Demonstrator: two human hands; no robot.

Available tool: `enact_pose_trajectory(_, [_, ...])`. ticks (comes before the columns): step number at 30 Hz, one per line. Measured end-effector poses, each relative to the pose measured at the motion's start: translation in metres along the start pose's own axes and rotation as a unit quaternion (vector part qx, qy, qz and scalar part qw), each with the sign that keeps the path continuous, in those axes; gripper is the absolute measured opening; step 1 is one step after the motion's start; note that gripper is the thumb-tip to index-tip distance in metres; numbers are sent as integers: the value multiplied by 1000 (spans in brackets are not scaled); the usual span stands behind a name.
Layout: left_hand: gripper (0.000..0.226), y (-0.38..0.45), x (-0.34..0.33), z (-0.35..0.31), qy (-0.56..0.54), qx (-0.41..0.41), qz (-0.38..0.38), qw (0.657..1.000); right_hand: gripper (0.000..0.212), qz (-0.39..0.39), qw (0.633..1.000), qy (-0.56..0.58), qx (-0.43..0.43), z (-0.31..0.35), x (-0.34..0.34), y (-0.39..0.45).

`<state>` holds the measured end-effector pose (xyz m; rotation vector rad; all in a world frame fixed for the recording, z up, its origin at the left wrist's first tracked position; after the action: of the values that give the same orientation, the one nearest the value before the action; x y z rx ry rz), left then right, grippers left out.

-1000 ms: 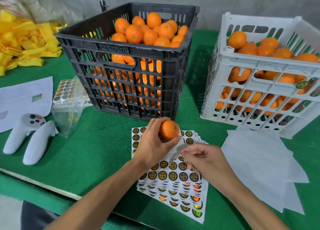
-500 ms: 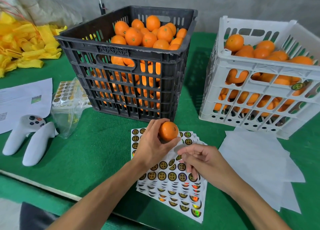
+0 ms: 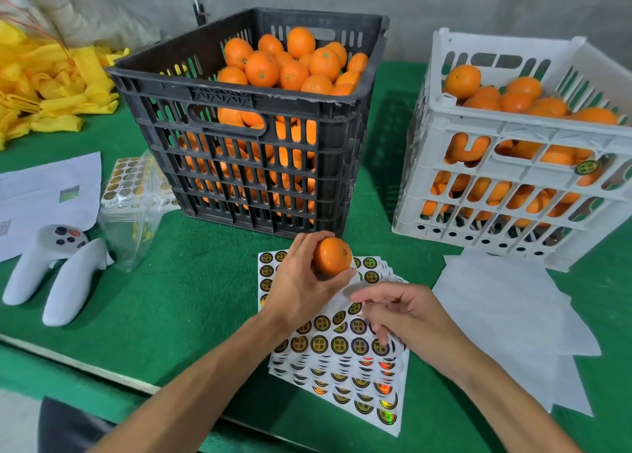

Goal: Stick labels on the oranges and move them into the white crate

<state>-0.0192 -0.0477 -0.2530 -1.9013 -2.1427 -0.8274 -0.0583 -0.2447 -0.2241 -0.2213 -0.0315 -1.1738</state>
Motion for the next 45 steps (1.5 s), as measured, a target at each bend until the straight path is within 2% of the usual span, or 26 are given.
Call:
enact_pose_trajectory(16, [66, 0, 0, 0, 7, -4, -3, 1000, 23, -38, 999, -5, -4, -4, -3, 4])
enact_pose_trajectory(22, [67, 0, 0, -1, 15, -6, 1, 1000, 15, -76, 996, 18, -32, -4, -2, 8])
enact_pose_trajectory(28, [68, -1, 0, -2, 15, -9, 3, 1000, 9, -33, 999, -14, -4, -1, -5, 6])
enact_pose_trajectory(31, [68, -1, 0, -2, 13, -7, 5, 1000, 8, -19, 993, -99, 56, 2, 4, 2])
enact_pose_trajectory(33, [67, 0, 0, -2, 13, -6, 5, 1000, 21, 1, 981, -172, 89, 3, 16, 0])
enact_pose_trajectory(35, [66, 0, 1, -2, 15, -4, 4, 1000, 39, 32, 973, -207, 94, 1, 21, 0])
enact_pose_trajectory(37, [66, 0, 1, 0, 16, -2, 4, 1000, 48, 56, 965, -240, 92, -4, 19, 2])
enact_pose_trajectory(42, [63, 0, 0, 0, 9, -1, 3, 1000, 48, 55, 939, -324, 103, -10, 16, 7])
enact_pose_trajectory(45, [61, 0, 0, 1, 10, -2, 4, 1000, 45, 55, 936, -333, 104, -11, 16, 7])
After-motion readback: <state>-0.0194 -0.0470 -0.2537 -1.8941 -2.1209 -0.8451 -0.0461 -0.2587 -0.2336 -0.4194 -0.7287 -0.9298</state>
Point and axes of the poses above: each hand's wrist, its own y-axis towards the middle knuckle, its own x-axis out of the back of the hand, z = x × y, the point moved 4 cm from there along y, towards the middle knuckle, and after that the axes turned 2 degrees about -z, right-handed, at the moved point
